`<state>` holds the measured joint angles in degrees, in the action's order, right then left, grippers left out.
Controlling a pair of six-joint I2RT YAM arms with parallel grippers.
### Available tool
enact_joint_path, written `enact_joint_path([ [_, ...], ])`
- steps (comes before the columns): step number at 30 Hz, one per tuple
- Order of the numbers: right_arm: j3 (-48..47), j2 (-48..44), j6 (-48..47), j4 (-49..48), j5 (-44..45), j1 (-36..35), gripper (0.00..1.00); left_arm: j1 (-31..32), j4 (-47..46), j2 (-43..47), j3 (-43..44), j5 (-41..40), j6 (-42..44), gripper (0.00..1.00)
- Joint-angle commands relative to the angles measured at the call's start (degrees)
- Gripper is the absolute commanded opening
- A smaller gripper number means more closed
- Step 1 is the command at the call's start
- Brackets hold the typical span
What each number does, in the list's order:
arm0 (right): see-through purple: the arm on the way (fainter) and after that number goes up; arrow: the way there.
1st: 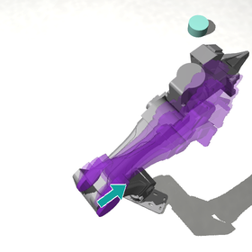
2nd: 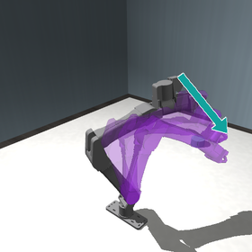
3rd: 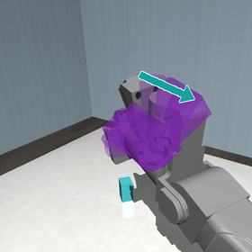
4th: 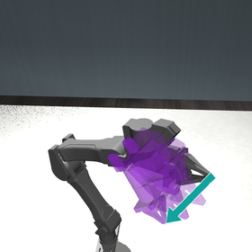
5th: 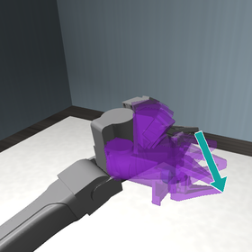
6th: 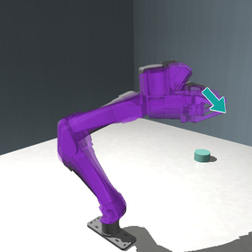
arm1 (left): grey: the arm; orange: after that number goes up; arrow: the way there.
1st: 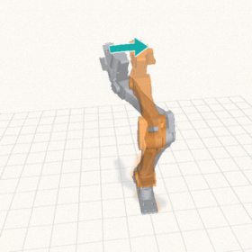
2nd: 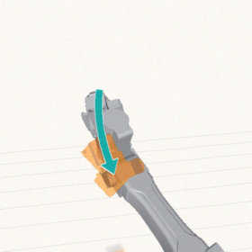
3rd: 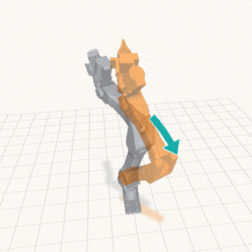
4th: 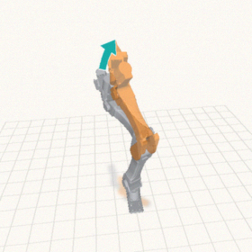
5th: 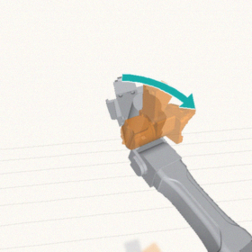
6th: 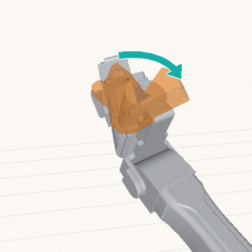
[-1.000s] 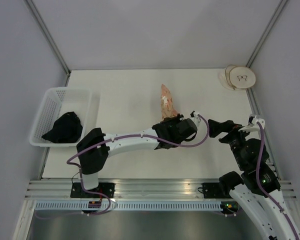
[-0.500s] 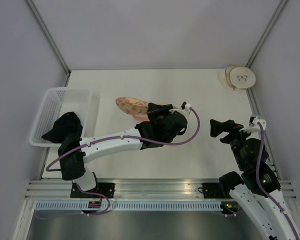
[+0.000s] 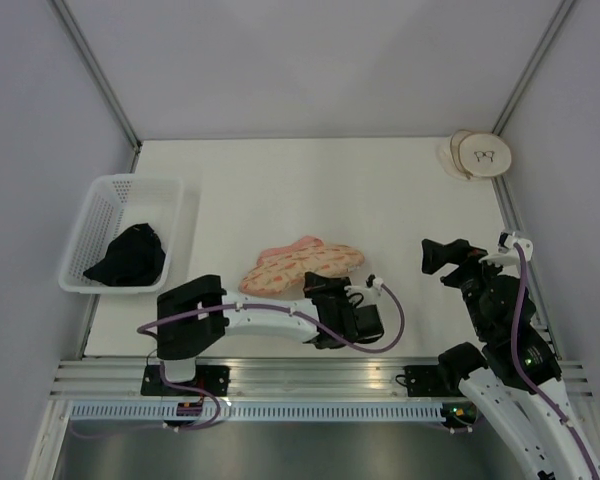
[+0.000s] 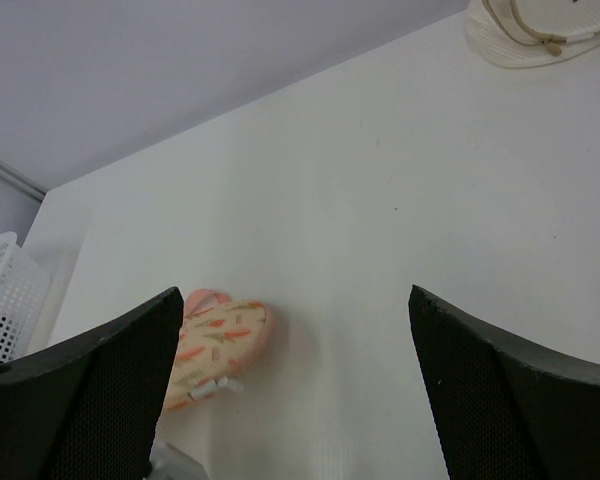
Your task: Unzip the laundry bag and remove the bra
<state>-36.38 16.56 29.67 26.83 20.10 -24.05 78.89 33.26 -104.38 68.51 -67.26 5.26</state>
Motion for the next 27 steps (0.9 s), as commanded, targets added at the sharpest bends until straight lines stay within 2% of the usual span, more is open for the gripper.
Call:
enact_joint_path([
  [1,-2.9,1.1,-1.0,0.3,1.9,-0.2,0.98,5.9,10.2,-3.1,2.4,3.4,-20.3,0.02],
  [5,-4.0,3.6,-1.1,0.2,1.4,-0.2,0.98,10.8,15.9,-7.5,5.4,6.3,-29.6,0.02],
  [10,-4.9,8.5,-1.7,1.2,-0.8,-0.2,0.98,11.5,17.5,-6.9,4.6,12.7,-41.4,0.02],
  [11,-5.4,10.4,-2.0,1.5,-2.1,-0.2,0.98,11.3,17.5,-5.5,4.3,13.6,-43.1,0.08],
  [12,-5.5,11.3,-1.9,1.6,-2.7,-0.1,0.98,11.1,17.7,-4.7,4.2,14.0,-47.1,0.36],
  [14,-5.7,13.5,-1.8,1.7,-4.4,-0.2,0.98,10.4,17.9,-1.9,4.0,15.3,-50.5,0.65],
  [15,-5.7,14.0,-1.7,1.6,-5.1,-0.2,0.98,10.1,18.0,-1.0,4.1,15.6,-53.5,0.85],
  [16,-5.5,14.5,-1.6,1.0,-5.9,-0.2,0.98,9.7,18.0,-0.1,4.1,16.0,-54.8,0.92],
  [18,-4.9,15.6,-1.6,0.6,-7.8,-0.2,0.98,9.2,18.1,2.1,4.6,16.3,-58.0,1.00],
  [21,-4.1,17.1,-1.9,-0.6,-11.7,-0.2,0.97,7.8,19.0,5.9,4.1,18.3,-64.6,1.00],
  [23,-3.3,18.9,-2.0,-1.6,-13.8,-0.2,0.89,7.1,19.3,8.6,1.9,20.2,-69.8,1.00],
  [24,-2.6,19.5,-2.2,-2.2,-15.6,-0.2,0.79,6.9,19.4,11.1,0.9,20.9,-74.9,0.99],
  [25,-1.9,20.2,-2.1,-3.4,-18.4,-0.2,0.36,6.9,19.4,12.9,-1.5,21.4,-77.6,0.98],
  [26,-1.3,21.7,-1.6,-3.8,-19.6,-0.1,0.12,7.0,19.2,14.5,-3.2,22.1,-83.5,0.97],
  [27,-0.8,22.5,-1.2,-4.4,-19.8,-0.1,0.00,6.9,19.0,18.2,-5.0,22.1,-86.4,0.91],
])
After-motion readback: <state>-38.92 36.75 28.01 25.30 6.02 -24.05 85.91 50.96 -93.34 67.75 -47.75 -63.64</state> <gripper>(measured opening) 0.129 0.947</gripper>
